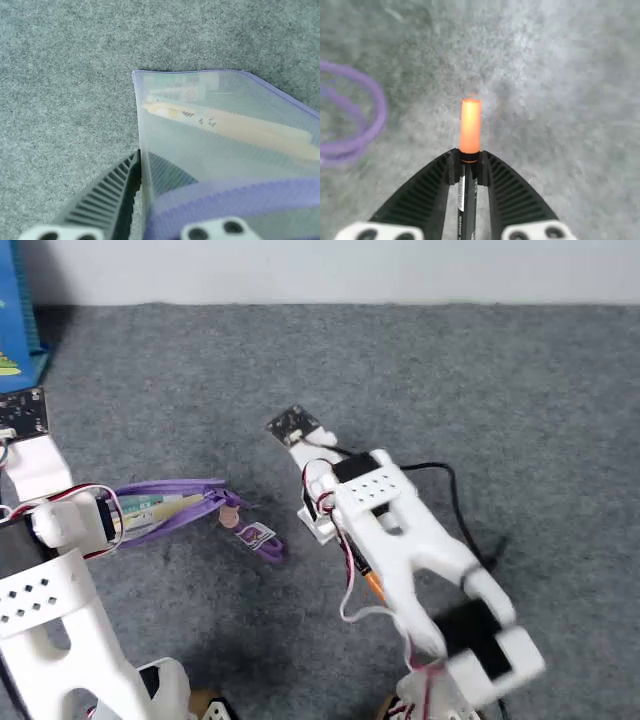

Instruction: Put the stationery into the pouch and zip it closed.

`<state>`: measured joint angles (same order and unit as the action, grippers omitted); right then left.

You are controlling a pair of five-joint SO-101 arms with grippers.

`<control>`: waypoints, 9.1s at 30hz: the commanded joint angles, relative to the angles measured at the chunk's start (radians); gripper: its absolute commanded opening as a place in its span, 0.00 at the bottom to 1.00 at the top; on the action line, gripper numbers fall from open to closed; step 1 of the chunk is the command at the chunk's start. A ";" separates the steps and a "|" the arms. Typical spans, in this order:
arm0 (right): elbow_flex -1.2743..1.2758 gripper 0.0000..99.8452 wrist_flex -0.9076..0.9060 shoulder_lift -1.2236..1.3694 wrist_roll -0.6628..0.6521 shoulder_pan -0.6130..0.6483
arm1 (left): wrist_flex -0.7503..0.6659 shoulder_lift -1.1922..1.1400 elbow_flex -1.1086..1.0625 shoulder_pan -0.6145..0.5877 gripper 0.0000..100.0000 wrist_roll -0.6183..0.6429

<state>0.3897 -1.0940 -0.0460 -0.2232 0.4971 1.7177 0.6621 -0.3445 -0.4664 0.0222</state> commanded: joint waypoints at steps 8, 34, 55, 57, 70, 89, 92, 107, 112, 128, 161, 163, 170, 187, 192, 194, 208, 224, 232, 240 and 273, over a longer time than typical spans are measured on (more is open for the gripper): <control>-0.012 0.01 -0.130 -0.549 0.138 0.113 | 0.006 -0.006 -0.002 0.012 0.01 0.011; -0.054 0.01 0.487 -1.050 0.535 0.288 | 0.014 -0.006 -0.002 0.008 0.01 0.011; 0.473 0.01 1.216 -1.046 0.667 0.292 | 0.012 -0.006 -0.002 0.011 0.01 0.011; 0.488 0.01 1.221 -1.036 0.667 0.292 | 0.012 -0.006 -0.002 0.012 0.01 0.011; 0.496 0.01 1.440 -0.733 0.634 0.298 | 0.011 -0.006 -0.002 0.012 0.01 0.011; 0.727 0.17 1.460 -0.719 0.157 0.549 | 0.008 -0.006 -0.002 0.012 0.01 0.008; 0.760 0.30 1.443 -0.796 0.081 0.570 | 0.008 -0.006 -0.002 0.011 0.01 0.006; 0.758 0.20 0.753 -1.152 0.081 0.375 | 0.008 -0.006 -0.002 0.012 0.01 0.006; 0.760 0.16 0.650 -1.150 0.170 0.378 | 0.009 -0.006 -0.002 0.012 0.01 0.008; 0.433 0.13 0.654 -0.549 0.259 0.360 | 0.012 -0.006 -0.002 0.009 0.01 0.006; 0.614 0.01 0.240 -1.101 0.068 0.288 | -0.282 -0.014 -0.001 0.221 0.01 -0.167; 0.614 0.01 0.147 -1.188 0.074 0.341 | -0.328 -0.015 -0.004 0.299 0.01 -0.207; 0.652 0.01 -0.084 -1.451 0.077 0.420 | -0.535 -0.015 -0.128 0.569 0.09 -0.430; 0.651 0.01 -0.410 -1.770 0.130 0.394 | -0.667 -0.005 -0.054 0.974 0.17 -0.454; 0.643 0.01 -0.398 -1.770 0.138 0.375 | -0.666 -0.005 -0.016 1.042 0.17 -0.457; 0.643 0.01 -0.384 -1.770 0.141 0.374 | -0.647 0.000 0.042 1.043 0.17 -0.456; 0.717 0.01 0.019 -1.770 0.261 0.309 | -0.511 0.193 0.185 0.977 0.17 -0.459; 0.499 0.01 -0.292 -1.770 0.161 0.120 | -0.261 0.333 -0.087 0.870 0.23 -0.649; 0.427 0.01 -0.400 -1.770 0.144 0.004 | -0.425 0.334 -0.285 0.990 0.24 -0.531; 0.358 0.01 -0.463 -1.770 0.152 -0.053 | -0.522 0.334 -0.380 1.162 0.24 -0.445; 0.334 0.01 -0.518 -1.770 0.196 -0.047 | -1.060 0.327 -0.684 1.361 0.22 -0.327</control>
<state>0.7656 -1.6080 -1.8167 -0.0391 0.4542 0.7311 0.9766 -1.0211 0.8592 -0.3307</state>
